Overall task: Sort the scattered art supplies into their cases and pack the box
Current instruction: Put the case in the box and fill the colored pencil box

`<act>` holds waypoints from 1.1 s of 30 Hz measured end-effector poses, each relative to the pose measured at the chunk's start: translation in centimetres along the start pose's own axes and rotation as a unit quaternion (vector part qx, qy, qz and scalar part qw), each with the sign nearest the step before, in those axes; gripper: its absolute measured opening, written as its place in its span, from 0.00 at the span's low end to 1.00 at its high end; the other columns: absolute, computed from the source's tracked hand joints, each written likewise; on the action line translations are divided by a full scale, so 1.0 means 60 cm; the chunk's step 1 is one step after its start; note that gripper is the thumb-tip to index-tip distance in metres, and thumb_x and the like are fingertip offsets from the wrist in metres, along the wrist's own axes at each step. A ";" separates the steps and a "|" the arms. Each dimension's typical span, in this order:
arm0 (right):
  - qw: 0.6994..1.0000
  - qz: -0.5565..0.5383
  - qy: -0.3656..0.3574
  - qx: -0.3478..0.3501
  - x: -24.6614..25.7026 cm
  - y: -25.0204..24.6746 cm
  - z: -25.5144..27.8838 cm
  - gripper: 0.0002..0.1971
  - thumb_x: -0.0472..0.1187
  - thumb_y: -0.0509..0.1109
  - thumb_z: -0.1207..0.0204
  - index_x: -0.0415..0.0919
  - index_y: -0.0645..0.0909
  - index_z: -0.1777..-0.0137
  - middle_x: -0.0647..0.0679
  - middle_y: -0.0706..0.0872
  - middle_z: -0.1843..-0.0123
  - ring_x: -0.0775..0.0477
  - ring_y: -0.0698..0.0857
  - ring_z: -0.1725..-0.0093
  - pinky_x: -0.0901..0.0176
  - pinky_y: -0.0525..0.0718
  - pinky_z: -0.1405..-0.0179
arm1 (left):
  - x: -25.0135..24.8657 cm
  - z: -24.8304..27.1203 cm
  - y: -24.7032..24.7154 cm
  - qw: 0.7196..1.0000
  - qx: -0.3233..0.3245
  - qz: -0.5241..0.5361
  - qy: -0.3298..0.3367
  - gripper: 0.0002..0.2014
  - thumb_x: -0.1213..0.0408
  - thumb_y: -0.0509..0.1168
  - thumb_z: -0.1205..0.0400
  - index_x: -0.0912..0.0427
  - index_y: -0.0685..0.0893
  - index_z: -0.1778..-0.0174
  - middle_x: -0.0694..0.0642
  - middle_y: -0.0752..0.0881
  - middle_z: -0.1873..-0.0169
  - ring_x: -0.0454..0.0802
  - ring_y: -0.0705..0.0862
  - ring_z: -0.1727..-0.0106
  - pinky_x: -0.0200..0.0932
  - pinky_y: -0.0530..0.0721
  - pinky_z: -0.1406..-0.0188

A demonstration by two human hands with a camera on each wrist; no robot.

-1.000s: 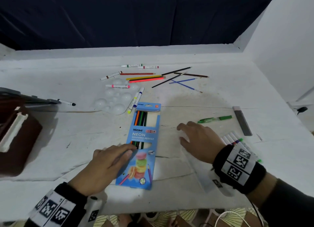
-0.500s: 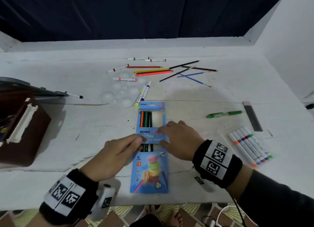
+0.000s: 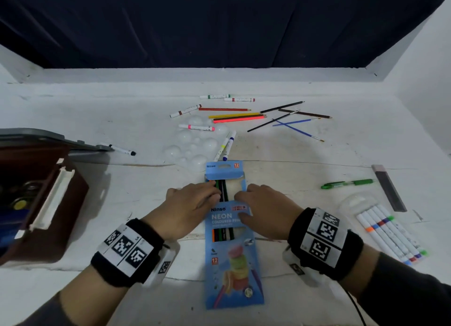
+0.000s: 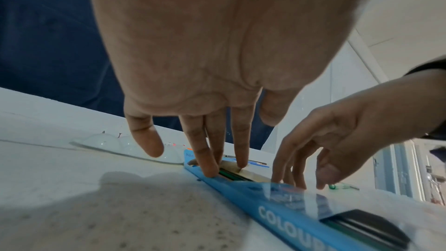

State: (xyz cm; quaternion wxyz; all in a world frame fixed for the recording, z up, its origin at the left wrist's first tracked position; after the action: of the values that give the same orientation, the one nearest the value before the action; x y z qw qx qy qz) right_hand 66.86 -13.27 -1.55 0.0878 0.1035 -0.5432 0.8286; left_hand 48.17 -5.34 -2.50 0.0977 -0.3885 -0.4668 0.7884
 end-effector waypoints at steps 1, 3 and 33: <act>1.000 0.005 0.001 -0.002 0.003 0.001 -0.005 0.09 0.50 0.59 0.18 0.46 0.74 0.46 0.48 0.73 0.52 0.44 0.74 0.53 0.44 0.82 0.50 | 0.005 -0.005 -0.003 1.000 -0.003 -0.001 0.000 0.16 0.46 0.46 0.09 0.42 0.79 0.40 0.38 0.82 0.46 0.37 0.77 0.44 0.59 0.70 0.32; 1.000 0.022 0.001 -0.007 0.007 0.003 -0.013 0.07 0.50 0.58 0.19 0.49 0.71 0.51 0.51 0.70 0.55 0.43 0.75 0.53 0.44 0.82 0.50 | 0.015 -0.014 -0.010 1.000 -0.008 0.005 0.001 0.13 0.48 0.49 0.09 0.42 0.79 0.39 0.37 0.82 0.47 0.37 0.79 0.46 0.59 0.72 0.32; 0.977 -0.109 -0.017 -0.185 -0.047 -0.093 -0.091 0.06 0.44 0.67 0.21 0.50 0.84 0.49 0.53 0.88 0.56 0.52 0.85 0.60 0.49 0.88 0.53 | 0.050 -0.112 -0.071 0.998 -0.055 -0.011 0.012 0.13 0.57 0.59 0.11 0.37 0.80 0.33 0.33 0.86 0.41 0.37 0.81 0.35 0.56 0.66 0.28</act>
State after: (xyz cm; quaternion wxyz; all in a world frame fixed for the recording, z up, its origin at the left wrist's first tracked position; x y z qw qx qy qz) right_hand 70.63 -6.12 0.50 0.1859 0.1586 -0.6739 0.6973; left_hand 49.99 2.93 -2.37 0.0903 -0.3971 -0.5129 0.7557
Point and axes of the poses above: each hand's wrist, its own z-axis away from the middle knuckle, its own y-axis out of the palm, x = y × z, the point moved 1 cm from there along -z, towards the middle knuckle
